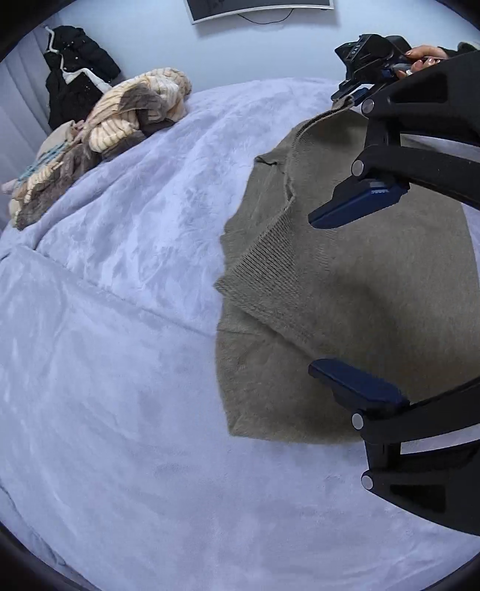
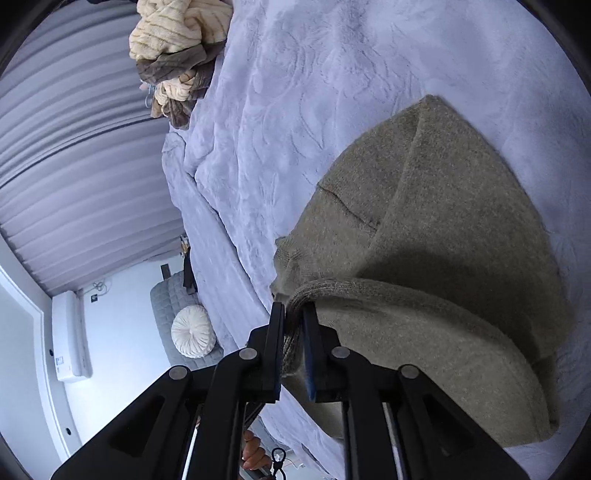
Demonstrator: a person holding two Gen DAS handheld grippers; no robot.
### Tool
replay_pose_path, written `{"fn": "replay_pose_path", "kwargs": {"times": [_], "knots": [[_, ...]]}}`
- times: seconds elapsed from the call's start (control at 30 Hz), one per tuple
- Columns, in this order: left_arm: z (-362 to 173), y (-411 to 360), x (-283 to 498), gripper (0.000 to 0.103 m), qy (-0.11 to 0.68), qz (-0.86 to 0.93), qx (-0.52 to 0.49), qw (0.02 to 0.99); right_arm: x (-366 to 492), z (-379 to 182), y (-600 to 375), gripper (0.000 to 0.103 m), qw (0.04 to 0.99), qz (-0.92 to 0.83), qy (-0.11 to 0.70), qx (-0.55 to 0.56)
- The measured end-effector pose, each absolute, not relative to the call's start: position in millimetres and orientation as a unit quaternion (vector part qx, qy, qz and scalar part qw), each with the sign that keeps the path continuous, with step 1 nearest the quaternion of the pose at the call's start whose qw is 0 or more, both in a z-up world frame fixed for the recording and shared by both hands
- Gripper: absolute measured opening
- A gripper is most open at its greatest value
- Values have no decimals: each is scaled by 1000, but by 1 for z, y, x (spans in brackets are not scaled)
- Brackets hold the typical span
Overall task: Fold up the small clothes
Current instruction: 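Lay the hem onto the sweater body and open both tools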
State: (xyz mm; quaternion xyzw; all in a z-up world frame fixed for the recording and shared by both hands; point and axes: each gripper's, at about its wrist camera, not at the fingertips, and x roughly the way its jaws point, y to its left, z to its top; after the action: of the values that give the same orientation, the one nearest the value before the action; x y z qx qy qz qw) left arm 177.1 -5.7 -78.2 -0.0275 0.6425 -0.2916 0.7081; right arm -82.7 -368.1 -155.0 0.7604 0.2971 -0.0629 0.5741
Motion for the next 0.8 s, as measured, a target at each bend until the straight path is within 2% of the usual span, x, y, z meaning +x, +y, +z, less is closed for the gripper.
{"fn": "replay_pose_path", "kwargs": {"times": [0.03, 0.1, 0.13, 0.17, 0.27, 0.4, 0.5, 0.7, 0.8], "knots": [[-74, -2, 178, 73, 637, -302, -32, 708, -82, -155, -369, 16, 574, -65, 296, 760], [-69, 4, 180, 73, 633, -307, -26, 710, -82, -151, -371, 29, 584, -66, 300, 751], [-71, 3, 180, 73, 632, -308, -13, 711, -81, -148, -373, 45, 594, -72, 307, 741], [-73, 2, 180, 73, 632, -308, 3, 711, -81, -143, -374, 51, 606, -80, 318, 725], [-83, -2, 178, 73, 634, -302, 37, 711, -75, -129, -379, 51, 645, -109, 360, 666], [-90, -8, 172, 73, 642, -322, 14, 695, -58, -121, -377, 51, 680, -107, 402, 604], [-90, -22, 167, 73, 638, -352, 8, 685, -43, -125, -371, 40, 684, -83, 418, 591], [-126, -36, 185, 73, 648, -307, 24, 697, -20, -150, -364, 36, 678, -97, 459, 566], [-146, -28, 197, 73, 656, -295, 17, 694, -20, -165, -368, 26, 672, -118, 471, 560]]}}
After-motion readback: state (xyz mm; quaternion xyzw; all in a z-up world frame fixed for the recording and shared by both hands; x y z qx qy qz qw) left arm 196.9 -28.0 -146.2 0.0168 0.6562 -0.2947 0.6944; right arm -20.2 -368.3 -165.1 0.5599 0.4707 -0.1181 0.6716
